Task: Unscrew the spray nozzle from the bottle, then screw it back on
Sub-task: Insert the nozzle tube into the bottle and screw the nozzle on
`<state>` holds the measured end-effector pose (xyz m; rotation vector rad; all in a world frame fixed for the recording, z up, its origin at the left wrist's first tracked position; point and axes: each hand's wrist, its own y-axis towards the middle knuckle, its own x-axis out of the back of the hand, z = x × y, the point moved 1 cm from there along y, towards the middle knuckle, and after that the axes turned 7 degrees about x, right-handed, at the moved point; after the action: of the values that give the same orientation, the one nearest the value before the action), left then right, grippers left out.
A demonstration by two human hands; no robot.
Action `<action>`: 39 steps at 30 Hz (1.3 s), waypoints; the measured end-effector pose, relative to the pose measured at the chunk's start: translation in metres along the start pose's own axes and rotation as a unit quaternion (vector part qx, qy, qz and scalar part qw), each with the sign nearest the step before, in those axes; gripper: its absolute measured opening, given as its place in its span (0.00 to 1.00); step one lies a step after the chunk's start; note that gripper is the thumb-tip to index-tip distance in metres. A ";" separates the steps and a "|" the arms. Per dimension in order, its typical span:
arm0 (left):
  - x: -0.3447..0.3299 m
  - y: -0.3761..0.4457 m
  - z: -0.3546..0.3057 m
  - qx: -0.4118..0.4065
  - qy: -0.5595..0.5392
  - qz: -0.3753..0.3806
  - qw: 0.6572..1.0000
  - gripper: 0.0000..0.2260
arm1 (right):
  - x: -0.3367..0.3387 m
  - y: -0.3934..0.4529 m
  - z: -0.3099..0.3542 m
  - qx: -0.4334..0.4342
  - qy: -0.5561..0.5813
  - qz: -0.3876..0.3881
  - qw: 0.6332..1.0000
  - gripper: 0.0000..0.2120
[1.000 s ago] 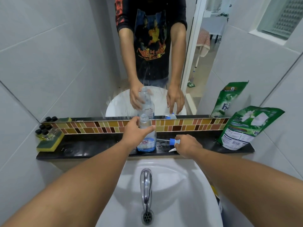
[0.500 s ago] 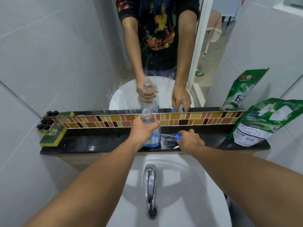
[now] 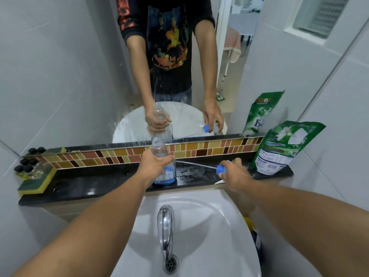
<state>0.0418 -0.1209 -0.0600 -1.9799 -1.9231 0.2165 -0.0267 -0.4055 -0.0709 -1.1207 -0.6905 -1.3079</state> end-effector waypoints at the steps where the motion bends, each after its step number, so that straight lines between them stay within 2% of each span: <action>1: 0.001 0.001 0.001 0.001 -0.001 0.000 1.000 0.16 | 0.006 -0.003 -0.007 0.000 0.002 -0.004 1.000 0.19; 10: 0.001 -0.002 -0.001 -0.001 0.009 0.004 1.000 0.13 | 0.042 -0.043 -0.045 0.007 0.058 -0.080 0.995 0.22; 19: 0.003 -0.003 -0.001 -0.008 0.017 0.006 1.000 0.16 | 0.080 -0.065 -0.010 0.065 0.120 -0.118 0.984 0.23; 30: 0.004 -0.007 -0.002 -0.012 0.027 0.017 0.999 0.17 | 0.100 -0.077 0.024 0.082 0.053 -0.118 0.988 0.23; 39: 0.002 -0.014 -0.006 -0.019 0.008 0.022 1.000 0.13 | 0.114 -0.075 0.035 0.090 -0.006 -0.138 0.986 0.21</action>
<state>0.0314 -0.1196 -0.0493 -2.0439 -1.8892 0.1754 -0.0712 -0.4099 0.0625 -0.9083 -0.9792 -1.4392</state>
